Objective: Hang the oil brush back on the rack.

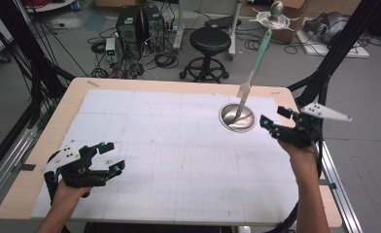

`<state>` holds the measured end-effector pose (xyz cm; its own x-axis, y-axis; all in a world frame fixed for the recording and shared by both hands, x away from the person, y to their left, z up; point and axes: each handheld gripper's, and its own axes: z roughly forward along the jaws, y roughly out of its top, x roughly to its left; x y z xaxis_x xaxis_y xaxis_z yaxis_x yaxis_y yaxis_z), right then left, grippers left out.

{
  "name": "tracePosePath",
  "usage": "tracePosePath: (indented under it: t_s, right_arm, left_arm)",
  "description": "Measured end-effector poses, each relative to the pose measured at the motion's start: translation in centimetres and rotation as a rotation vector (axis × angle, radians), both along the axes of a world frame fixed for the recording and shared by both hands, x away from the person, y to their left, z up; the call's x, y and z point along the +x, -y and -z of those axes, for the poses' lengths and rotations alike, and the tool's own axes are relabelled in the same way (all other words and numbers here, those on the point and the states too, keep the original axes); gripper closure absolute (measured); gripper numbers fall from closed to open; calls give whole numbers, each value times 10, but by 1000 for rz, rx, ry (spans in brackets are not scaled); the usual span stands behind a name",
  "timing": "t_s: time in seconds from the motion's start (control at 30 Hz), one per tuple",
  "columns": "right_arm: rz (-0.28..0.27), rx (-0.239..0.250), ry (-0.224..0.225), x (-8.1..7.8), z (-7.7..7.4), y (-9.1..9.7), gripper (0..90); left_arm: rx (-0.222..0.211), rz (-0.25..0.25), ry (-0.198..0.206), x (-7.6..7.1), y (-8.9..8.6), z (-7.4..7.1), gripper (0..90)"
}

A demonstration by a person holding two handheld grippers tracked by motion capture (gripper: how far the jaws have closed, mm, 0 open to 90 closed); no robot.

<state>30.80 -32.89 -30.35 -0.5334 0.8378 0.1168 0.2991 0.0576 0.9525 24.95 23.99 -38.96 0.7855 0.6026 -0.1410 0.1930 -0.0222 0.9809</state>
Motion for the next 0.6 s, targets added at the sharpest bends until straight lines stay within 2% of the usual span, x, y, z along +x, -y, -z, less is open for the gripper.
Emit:
tracePosePath:
  t_s: [0.13,0.27,0.33,0.43,0.6]
  right_arm:
    - [8,-8,30,-22,21,-5,185]
    - [7,-25,49,-38,36,-15,183]
    - [6,-28,60,-46,43,-19,181]
    - [-7,-10,67,-57,55,-25,181]
    - [-28,18,80,-78,69,-32,181]
  left_arm:
    - [-16,-11,-12,1,-2,4,211]
    - [-10,-30,-8,1,-2,5,211]
    - [-24,-40,-3,1,-2,6,211]
    - [-10,-37,1,1,-3,7,211]
    - [-20,-41,2,-1,-5,8,211]
